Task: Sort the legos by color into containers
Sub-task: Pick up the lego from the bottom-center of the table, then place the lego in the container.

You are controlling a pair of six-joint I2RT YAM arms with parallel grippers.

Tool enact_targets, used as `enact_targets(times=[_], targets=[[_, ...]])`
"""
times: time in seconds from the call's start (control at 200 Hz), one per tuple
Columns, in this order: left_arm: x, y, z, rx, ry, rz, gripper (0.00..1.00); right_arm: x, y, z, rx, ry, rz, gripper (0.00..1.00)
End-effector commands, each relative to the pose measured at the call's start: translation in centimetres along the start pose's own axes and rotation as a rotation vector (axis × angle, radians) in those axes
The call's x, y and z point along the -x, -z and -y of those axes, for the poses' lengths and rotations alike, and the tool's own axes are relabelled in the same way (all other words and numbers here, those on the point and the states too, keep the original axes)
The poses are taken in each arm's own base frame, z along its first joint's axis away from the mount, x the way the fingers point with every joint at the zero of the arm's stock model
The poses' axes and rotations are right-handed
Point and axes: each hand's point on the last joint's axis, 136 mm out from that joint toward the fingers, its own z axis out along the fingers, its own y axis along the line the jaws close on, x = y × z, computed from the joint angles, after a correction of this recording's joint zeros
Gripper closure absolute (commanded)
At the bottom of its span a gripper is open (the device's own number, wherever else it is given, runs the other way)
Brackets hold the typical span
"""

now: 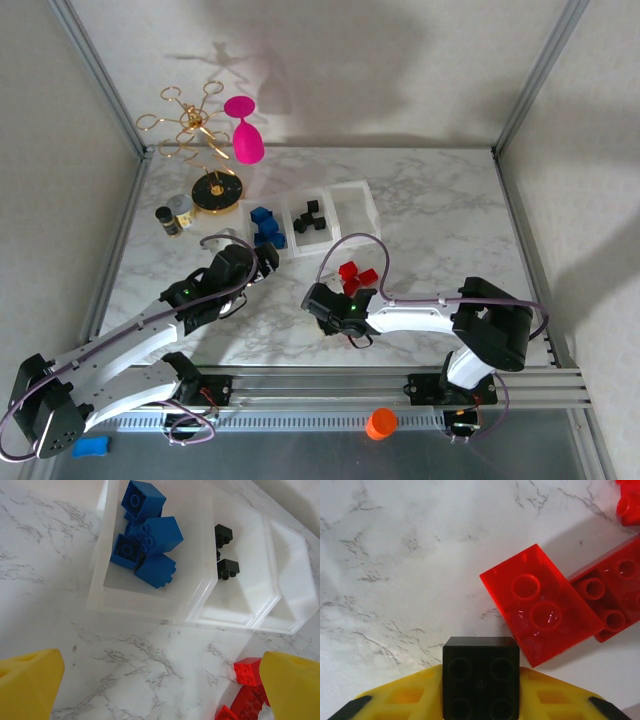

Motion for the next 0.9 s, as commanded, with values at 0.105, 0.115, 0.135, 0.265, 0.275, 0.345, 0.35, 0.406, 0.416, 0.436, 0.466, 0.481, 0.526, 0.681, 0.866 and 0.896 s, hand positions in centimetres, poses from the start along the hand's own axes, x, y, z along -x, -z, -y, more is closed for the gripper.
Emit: enact_targets(times=[0.105,0.115,0.135,0.265,0.275,0.345,0.35,0.406,0.416,0.436,0.466,0.481,0.526,0.681,0.866,0.896], targets=[[1.9,0.9,0.5,0.024,-0.017,0.059,0.0,5.3,3.1,-0.3,0.039,-0.013,0.125,0.67],[2.1,0.9,0.6,0.023,-0.018,0.063,0.0,5.7,3.3,-0.3,0.042,-0.015,0.133,0.67],[2.3,1.0,0.7,0.023,-0.017,0.07,0.01,6.5,3.4,-0.2,0.045,-0.023,0.148,0.67],[4.0,1.2,1.6,0.022,0.001,0.114,0.0,11.6,4.1,1.0,0.053,-0.058,0.232,0.66],[4.2,1.2,1.7,0.021,0.005,0.117,0.0,12.1,4.2,1.1,0.051,-0.06,0.241,0.66],[4.6,0.9,2.1,0.017,0.015,0.125,0.0,14.7,3.8,1.9,0.028,-0.065,0.281,0.66],[4.7,0.9,2.1,0.015,0.016,0.125,0.0,14.9,3.8,2.0,0.025,-0.066,0.283,0.66],[4.9,0.7,2.5,0.012,0.019,0.125,0.0,16.7,3.3,2.6,0.016,-0.075,0.306,0.66],[5.0,0.6,2.5,0.014,0.02,0.124,0.0,17.0,3.2,2.6,0.016,-0.075,0.308,0.66],[5.1,0.6,2.6,0.016,0.02,0.127,0.0,17.7,2.9,2.8,0.016,-0.081,0.317,0.66],[5.3,0.4,2.6,0.024,0.018,0.131,0.0,18.7,2.7,3.0,0.019,-0.082,0.332,0.66],[5.4,0.4,2.6,0.026,0.017,0.133,0.01,19.2,2.5,3.1,0.02,-0.083,0.341,0.66],[5.7,0.2,2.6,0.034,0.016,0.139,0.01,20.5,1.9,3.5,0.014,-0.089,0.359,0.66],[6.3,-0.9,2.5,0.043,0.026,0.136,0.0,24.3,-1.3,4.8,-0.019,-0.112,0.357,0.67],[6.4,-1.9,2.2,0.066,0.032,0.127,0.0,26.9,-4.7,5.8,-0.062,-0.126,0.353,0.64],[6.4,-2.0,2.1,0.069,0.031,0.123,0.0,27.0,-5.2,6.2,-0.078,-0.131,0.34,0.62]])
